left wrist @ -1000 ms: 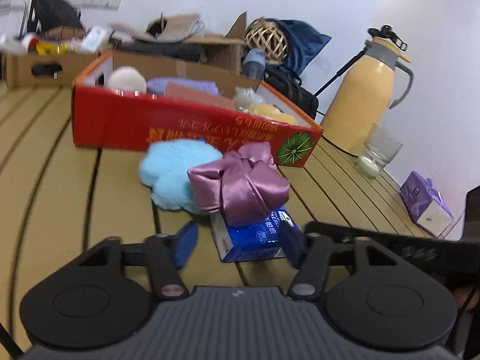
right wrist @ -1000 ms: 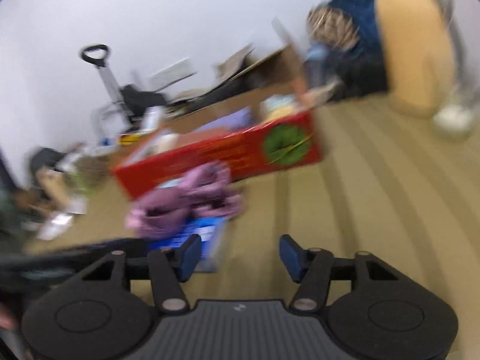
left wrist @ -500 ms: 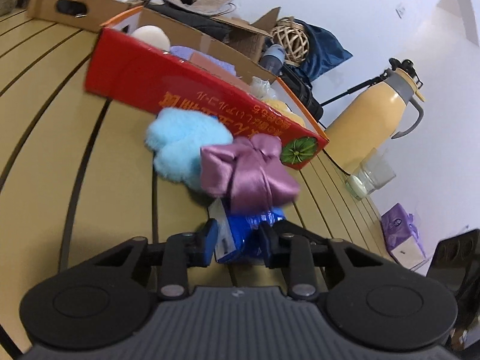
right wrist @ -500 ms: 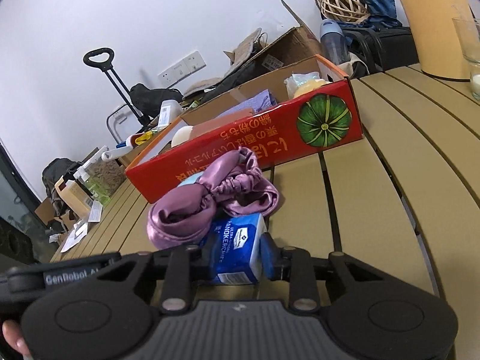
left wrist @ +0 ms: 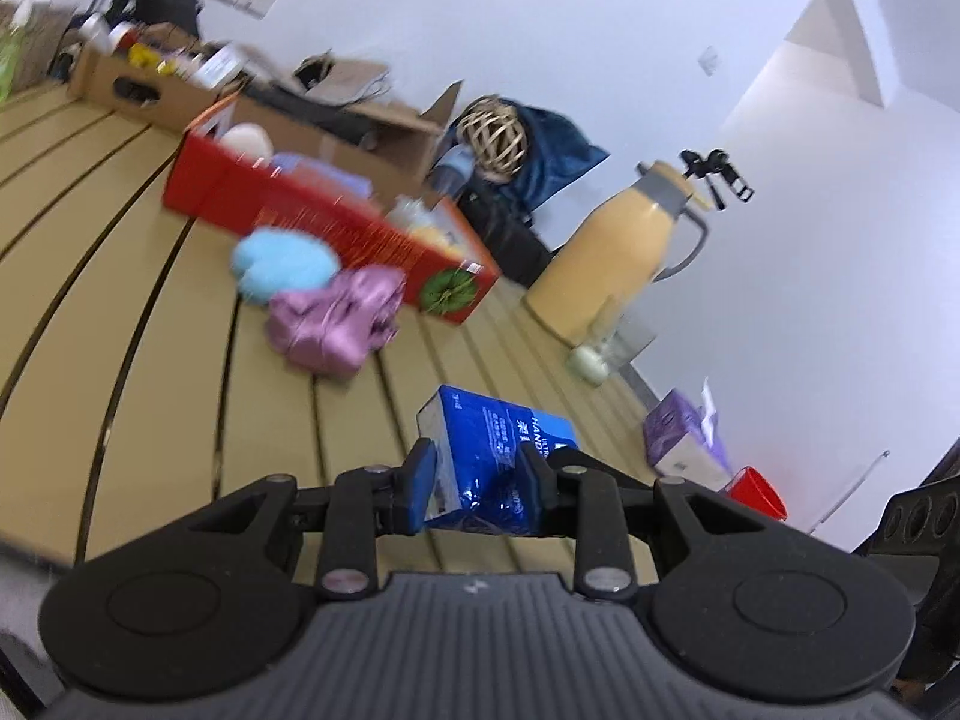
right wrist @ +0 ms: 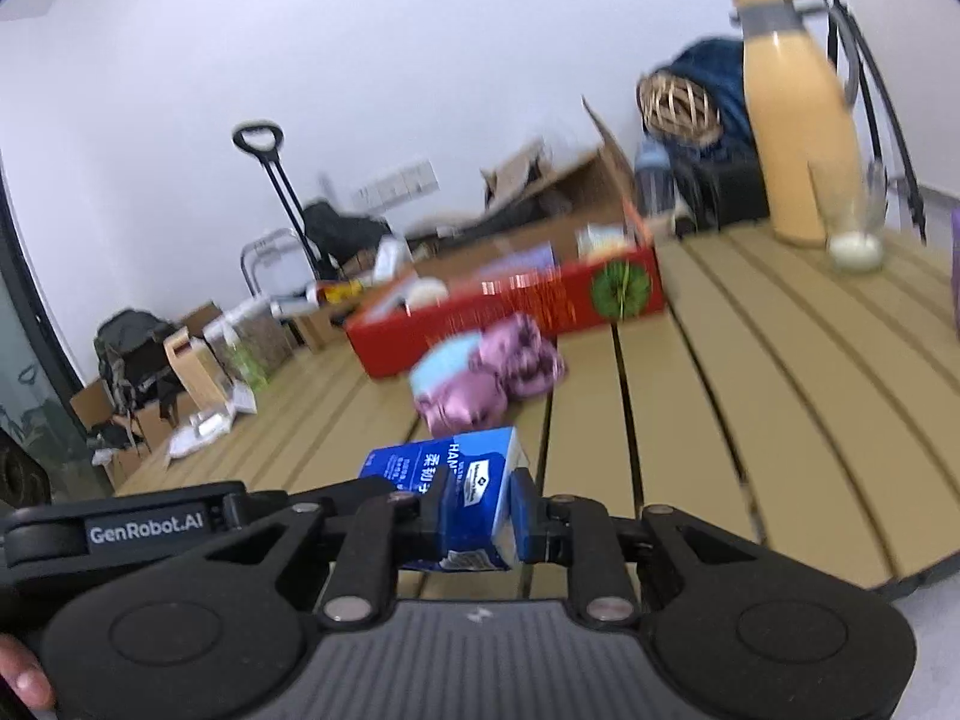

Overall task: Organize soft objects
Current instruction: 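Lower the blue tissue pack into the box and open both grippers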

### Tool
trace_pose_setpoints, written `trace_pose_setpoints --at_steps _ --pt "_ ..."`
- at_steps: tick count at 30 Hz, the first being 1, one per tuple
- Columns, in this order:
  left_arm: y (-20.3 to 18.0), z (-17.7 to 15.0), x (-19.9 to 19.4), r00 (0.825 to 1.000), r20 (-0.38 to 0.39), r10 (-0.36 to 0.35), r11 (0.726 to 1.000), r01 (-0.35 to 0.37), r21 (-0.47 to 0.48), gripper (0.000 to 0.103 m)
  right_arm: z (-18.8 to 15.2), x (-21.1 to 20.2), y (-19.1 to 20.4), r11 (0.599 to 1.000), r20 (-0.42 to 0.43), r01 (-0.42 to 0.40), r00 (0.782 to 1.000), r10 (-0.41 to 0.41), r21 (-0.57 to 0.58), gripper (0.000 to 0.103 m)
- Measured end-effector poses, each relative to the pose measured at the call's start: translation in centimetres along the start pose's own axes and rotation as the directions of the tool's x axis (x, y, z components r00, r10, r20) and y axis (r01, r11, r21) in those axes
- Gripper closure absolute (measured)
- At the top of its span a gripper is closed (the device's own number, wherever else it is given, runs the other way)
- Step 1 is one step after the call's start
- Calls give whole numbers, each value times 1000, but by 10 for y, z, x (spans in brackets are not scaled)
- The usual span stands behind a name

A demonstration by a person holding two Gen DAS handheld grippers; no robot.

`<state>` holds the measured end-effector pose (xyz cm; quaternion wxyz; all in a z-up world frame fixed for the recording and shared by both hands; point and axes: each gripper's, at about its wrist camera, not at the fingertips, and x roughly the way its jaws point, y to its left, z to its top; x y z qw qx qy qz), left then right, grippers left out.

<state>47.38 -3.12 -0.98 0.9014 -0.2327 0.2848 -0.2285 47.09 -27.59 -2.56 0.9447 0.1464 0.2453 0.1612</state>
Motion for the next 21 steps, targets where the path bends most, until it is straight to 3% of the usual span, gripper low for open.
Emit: trace_pose_setpoints --at_steps 6,10,15,18,21 --pt "-11 79 44 998 49 -26 995 22 94 74 62 27 -8 1000 66 -21 998 23 -22 84" --pt "-2 148 102 999 43 -25 995 20 96 74 125 85 -26 999 52 -54 997 53 9 84" --pt "22 220 186 999 -40 3 996 1 92 74 193 176 -58 995 3 -52 999 52 83 85" --pt "46 241 235 995 -93 39 998 -34 61 74 212 229 -73 995 -32 -11 999 14 96 85" --pt "65 242 273 989 -121 81 996 -74 57 74 219 273 -84 995 -71 11 997 -4 97 85"
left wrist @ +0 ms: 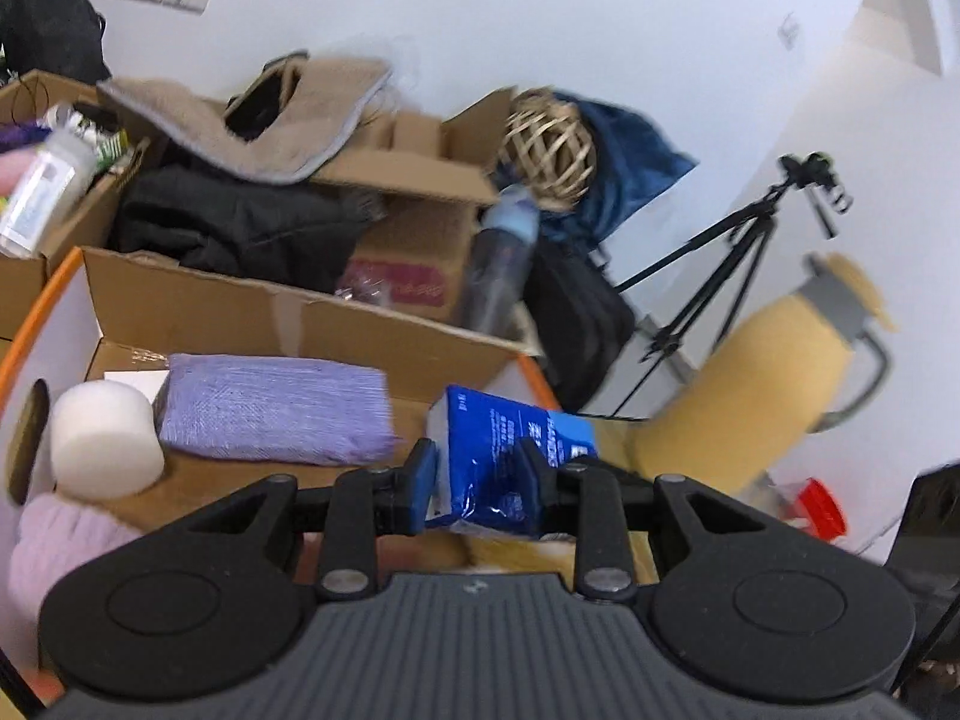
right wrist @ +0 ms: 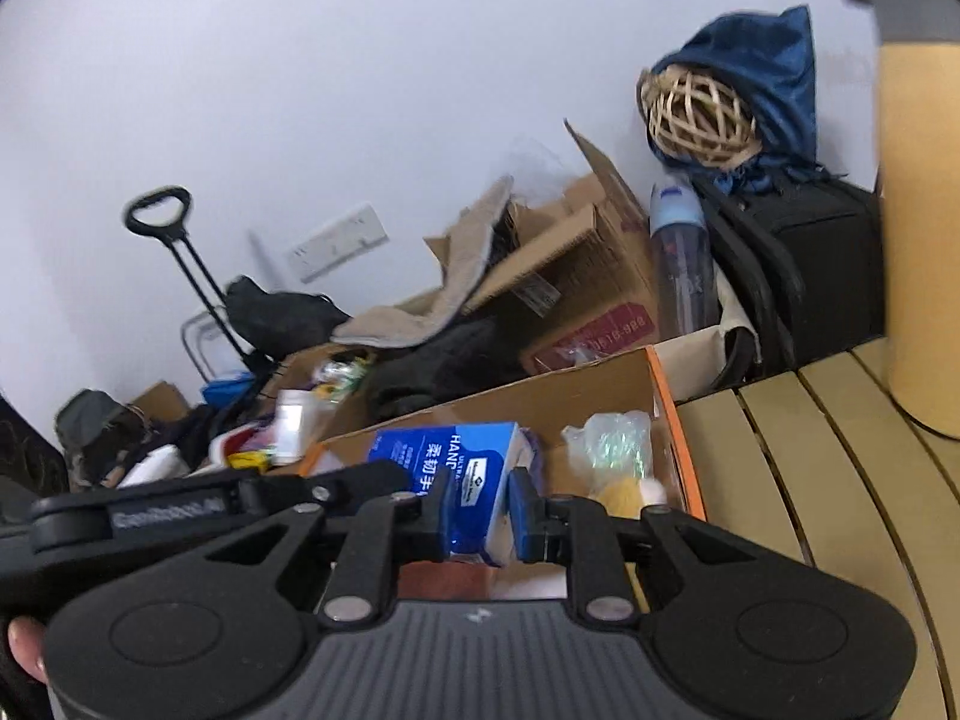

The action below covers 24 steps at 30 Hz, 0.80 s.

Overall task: Organize soft objects
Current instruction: 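Lower the blue tissue pack into the box and open both grippers, then withdraw both tools from the box toward the pink satin bow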

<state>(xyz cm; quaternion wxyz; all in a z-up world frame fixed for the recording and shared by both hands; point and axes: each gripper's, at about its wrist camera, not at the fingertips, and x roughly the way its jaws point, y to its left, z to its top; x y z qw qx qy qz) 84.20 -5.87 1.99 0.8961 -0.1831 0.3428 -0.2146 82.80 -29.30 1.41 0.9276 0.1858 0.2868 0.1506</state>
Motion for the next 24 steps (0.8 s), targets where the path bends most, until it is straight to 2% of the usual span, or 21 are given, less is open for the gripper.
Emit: trace_pose_setpoints --at_steps 1,3,5,8,11,15,18,24 --pt "5 1 10 1000 -15 13 1000 -13 -1 74 3 16 -3 1000 -12 20 1000 -20 -9 85" --pt "12 3 26 998 -36 51 999 -51 -3 61 4 40 -7 999 -37 47 998 -48 -23 86" --pt "18 3 33 996 -56 62 998 -62 11 59 1 60 -9 996 -64 76 995 -79 -39 88" --pt "20 2 24 998 -37 58 998 -57 28 52 -6 72 -6 991 -74 104 991 -111 -86 88" --pt "17 2 6 997 -26 68 996 -67 59 52 -7 65 -8 991 -65 108 991 -114 -85 88" --pt "5 -1 -33 993 17 120 984 -121 132 52 -1 36 2 988 -44 101 993 -106 -115 87" --pt "-7 -12 -81 990 66 125 974 -135 184 50 3 3 16 980 -24 96 995 -101 -175 87" --pt "-35 -58 -192 972 179 149 938 -196 286 43 -8 -98 47 948 44 111 994 -103 -297 87"
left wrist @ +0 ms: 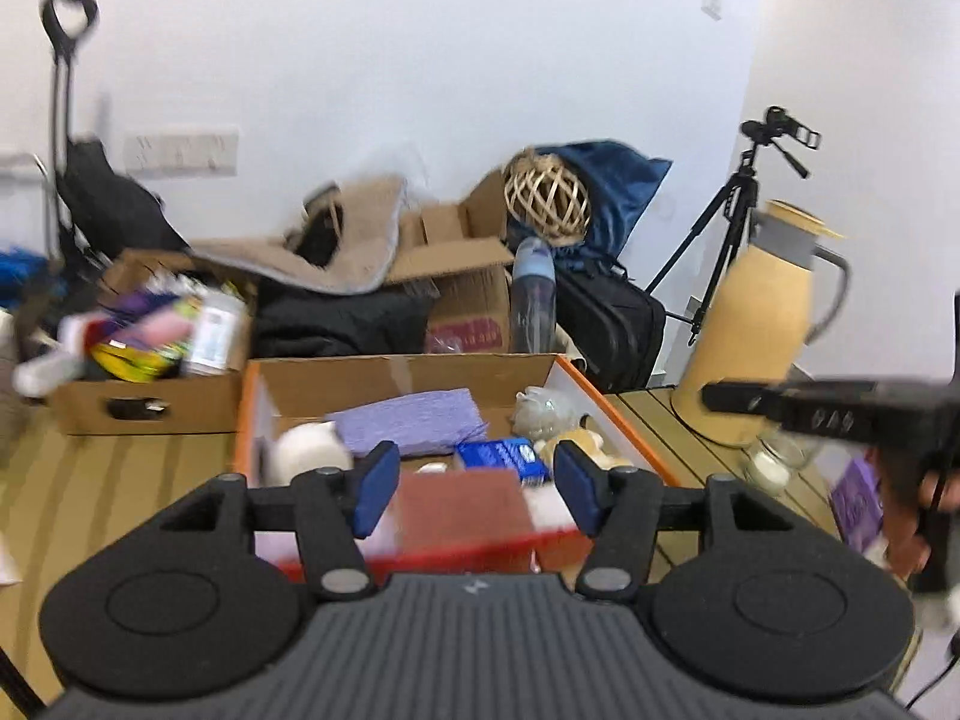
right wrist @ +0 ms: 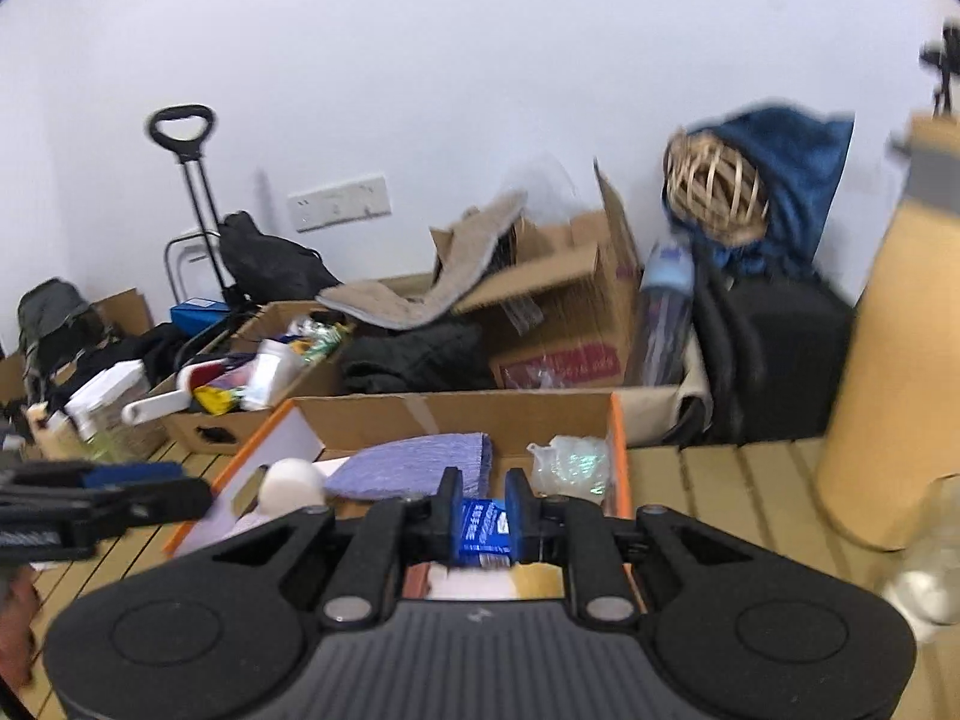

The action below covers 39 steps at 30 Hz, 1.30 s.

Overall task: Organize soft objects
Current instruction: 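Withdraw both tools from the box toward the pink satin bow, then grasp the pink satin bow with both grippers together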

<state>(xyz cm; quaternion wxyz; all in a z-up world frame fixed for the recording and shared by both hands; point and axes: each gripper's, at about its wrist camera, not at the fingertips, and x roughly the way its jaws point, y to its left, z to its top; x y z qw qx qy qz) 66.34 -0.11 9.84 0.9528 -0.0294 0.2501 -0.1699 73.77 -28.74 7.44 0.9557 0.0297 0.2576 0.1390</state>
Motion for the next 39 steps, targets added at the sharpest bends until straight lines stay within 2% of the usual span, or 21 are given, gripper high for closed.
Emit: trace_pose_setpoints --at_steps 3,5,10,13,16,19,21,25,30,35,39 --pt "-11 -26 -60 998 56 30 999 -32 42 36 -15 -57 11 999 37 1 999 1 -52 87" --pt "-19 -48 -98 995 92 48 997 -53 53 35 -29 -91 18 998 54 -17 998 21 -66 87" --pt "-35 -108 -177 983 163 85 995 -92 31 27 -82 -171 45 992 100 -53 993 65 -116 83" --pt "-49 -150 -221 974 203 97 994 -106 33 18 -119 -212 67 986 132 -61 988 83 -158 69" --pt "-61 -185 -256 963 242 117 991 -128 31 13 -159 -243 94 976 153 -60 984 93 -207 64" --pt "-69 -210 -277 958 247 146 988 -153 8 5 -193 -266 117 964 160 -89 978 132 -250 53" --pt "-71 -221 -283 963 224 150 987 -158 18 5 -207 -273 130 962 145 -117 977 156 -249 52" --pt "-71 -233 -283 961 201 188 980 -197 28 5 -222 -282 146 963 135 -145 975 178 -226 51" --pt "-66 -238 -273 969 192 158 987 -160 -4 4 -226 -279 143 976 157 -118 977 147 -184 49" --pt "-54 -242 -240 979 137 154 988 -150 -40 4 -225 -247 117 995 141 -66 987 76 -79 49" --pt "-40 -228 -203 985 114 132 990 -125 -64 4 -223 -207 96 998 95 -56 994 58 -17 49"
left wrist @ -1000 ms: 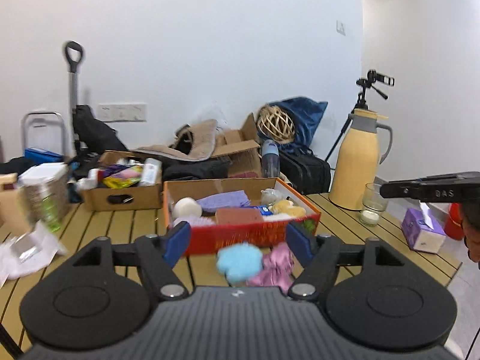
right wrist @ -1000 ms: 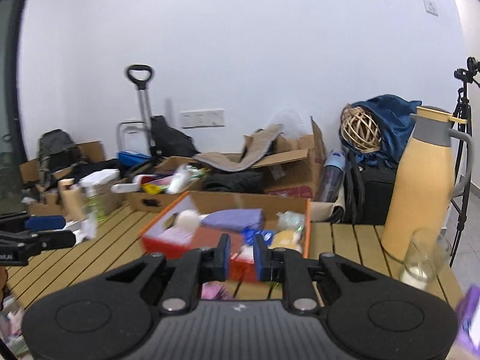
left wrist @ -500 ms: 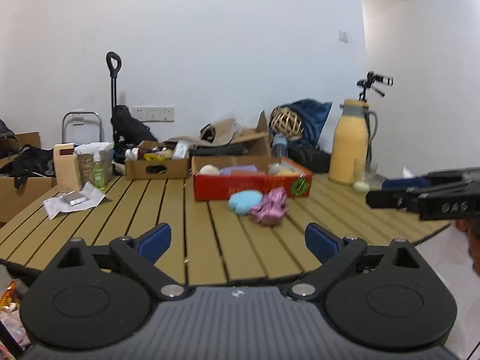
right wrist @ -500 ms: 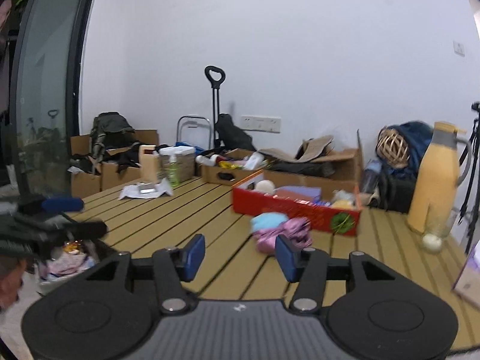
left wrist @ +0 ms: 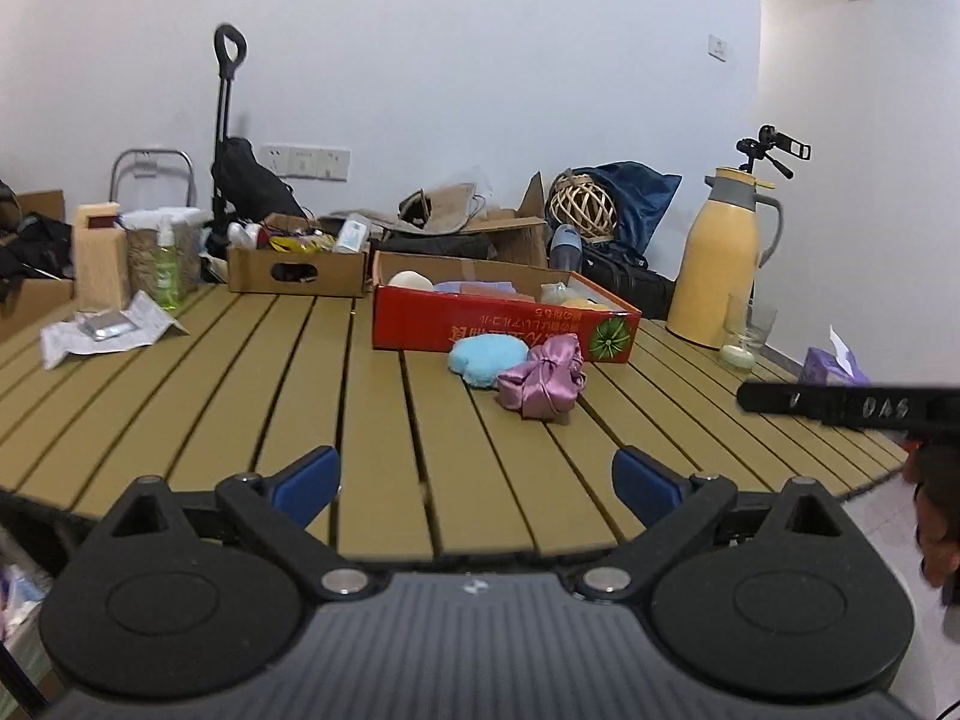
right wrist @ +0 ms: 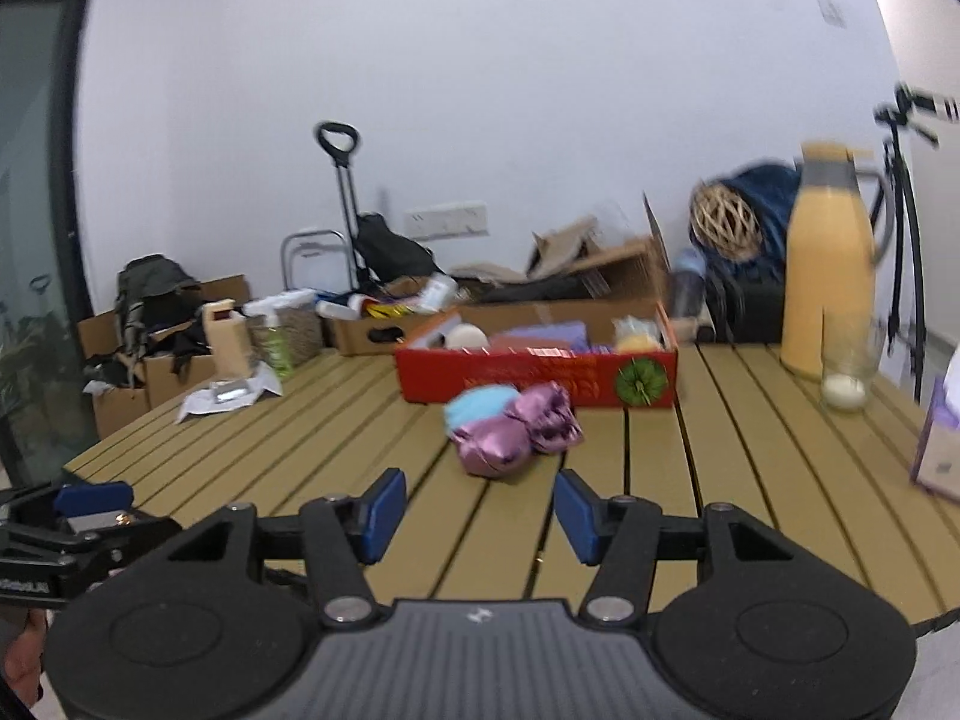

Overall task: Organize soft objects
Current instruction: 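Grasp the pink satin bow with both grippers together, then carry the pink satin bow into the box and open both grippers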

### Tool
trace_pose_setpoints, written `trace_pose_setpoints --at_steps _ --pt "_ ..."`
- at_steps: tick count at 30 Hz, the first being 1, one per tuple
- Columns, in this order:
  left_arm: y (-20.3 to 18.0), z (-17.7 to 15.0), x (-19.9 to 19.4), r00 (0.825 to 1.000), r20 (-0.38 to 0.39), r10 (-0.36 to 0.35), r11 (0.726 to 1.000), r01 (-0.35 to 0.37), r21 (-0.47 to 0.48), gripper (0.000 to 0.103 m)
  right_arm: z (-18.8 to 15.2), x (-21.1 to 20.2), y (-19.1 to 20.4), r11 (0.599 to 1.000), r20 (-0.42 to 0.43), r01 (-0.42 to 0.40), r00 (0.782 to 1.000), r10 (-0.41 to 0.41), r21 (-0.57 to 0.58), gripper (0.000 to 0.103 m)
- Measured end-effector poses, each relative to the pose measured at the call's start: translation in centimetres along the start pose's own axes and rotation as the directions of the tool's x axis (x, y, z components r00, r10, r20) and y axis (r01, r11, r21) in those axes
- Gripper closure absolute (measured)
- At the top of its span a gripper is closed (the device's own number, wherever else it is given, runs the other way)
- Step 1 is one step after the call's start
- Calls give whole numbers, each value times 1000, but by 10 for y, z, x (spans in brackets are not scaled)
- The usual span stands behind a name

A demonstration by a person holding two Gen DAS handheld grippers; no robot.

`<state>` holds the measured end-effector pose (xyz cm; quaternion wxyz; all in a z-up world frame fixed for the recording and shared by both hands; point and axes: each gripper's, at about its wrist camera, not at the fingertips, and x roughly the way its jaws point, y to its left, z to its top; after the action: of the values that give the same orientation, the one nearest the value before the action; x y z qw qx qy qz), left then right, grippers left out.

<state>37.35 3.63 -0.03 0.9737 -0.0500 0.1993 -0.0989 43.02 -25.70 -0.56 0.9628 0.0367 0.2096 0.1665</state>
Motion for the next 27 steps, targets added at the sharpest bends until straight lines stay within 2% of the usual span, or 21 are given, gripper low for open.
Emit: trace_pose_setpoints --at_steps 3,5,8,10,14,16,17,18,19,20,23,25,27 --pt "6 18 44 999 -23 -29 999 28 -38 7 6 37 -14 1000 -34 22 999 -21 22 49" --pt "9 31 77 997 -54 -52 997 48 -66 14 13 62 -23 1000 -46 8 999 -7 28 49" --pt "11 45 126 988 -108 -113 987 99 -128 14 27 102 -34 1000 -67 0 998 1 16 49" --pt "4 53 157 979 -132 -156 982 140 -125 13 39 132 -42 1000 -94 -8 996 7 -2 49" --pt "-13 57 212 975 -166 -145 988 135 -71 14 63 194 -60 998 -134 -62 989 63 8 49" --pt "-14 51 232 969 -194 -153 987 140 -83 16 70 225 -70 996 -157 -83 984 87 33 49" --pt "-12 47 241 962 -222 -157 986 138 -98 23 71 241 -74 994 -170 -99 980 106 46 49" --pt "-11 44 247 957 -242 -160 984 135 -113 33 70 255 -78 992 -179 -111 976 121 64 49" --pt "-10 42 250 955 -246 -168 983 142 -121 39 65 267 -81 989 -200 -115 971 131 90 53" --pt "-10 41 252 952 -243 -187 980 162 -119 50 60 274 -83 986 -216 -128 965 149 108 64" --pt "-14 42 251 953 -224 -206 978 195 -68 65 51 275 -86 982 -228 -154 958 176 109 81" --pt "-16 42 250 948 -224 -226 974 216 -68 72 53 271 -88 980 -228 -166 955 188 114 87" --pt "-20 44 247 947 -219 -237 972 231 -54 78 54 266 -90 982 -224 -162 958 181 102 88"
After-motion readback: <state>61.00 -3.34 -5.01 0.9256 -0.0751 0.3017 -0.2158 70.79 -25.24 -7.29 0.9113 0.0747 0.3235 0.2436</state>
